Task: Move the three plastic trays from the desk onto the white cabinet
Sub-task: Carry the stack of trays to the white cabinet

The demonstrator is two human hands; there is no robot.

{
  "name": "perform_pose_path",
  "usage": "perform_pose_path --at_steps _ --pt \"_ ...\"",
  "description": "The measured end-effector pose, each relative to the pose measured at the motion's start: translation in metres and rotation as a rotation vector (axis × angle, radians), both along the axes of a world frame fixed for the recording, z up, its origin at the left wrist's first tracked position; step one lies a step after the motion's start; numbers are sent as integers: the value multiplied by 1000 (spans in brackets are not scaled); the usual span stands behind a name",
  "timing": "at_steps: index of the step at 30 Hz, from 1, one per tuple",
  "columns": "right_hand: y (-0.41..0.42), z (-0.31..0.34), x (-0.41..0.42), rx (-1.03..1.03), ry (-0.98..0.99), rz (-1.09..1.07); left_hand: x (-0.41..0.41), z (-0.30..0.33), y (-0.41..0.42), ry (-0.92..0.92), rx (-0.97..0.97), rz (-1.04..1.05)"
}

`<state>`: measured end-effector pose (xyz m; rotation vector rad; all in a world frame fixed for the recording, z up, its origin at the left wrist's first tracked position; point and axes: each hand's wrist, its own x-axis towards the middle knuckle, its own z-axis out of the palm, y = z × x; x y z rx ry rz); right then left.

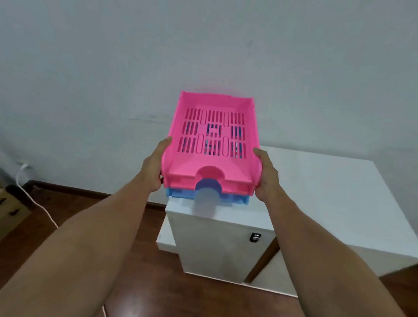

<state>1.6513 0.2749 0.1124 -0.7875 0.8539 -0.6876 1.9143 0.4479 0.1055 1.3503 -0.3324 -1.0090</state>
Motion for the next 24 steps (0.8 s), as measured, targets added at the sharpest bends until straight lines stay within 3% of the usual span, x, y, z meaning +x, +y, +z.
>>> perform_pose_path --at_steps 8,24 --pt "23 -11 3 0 20 -126 20 -13 -3 42 57 -38" --pt "20 -39 2 26 121 -158 20 -47 -12 93 106 -45"
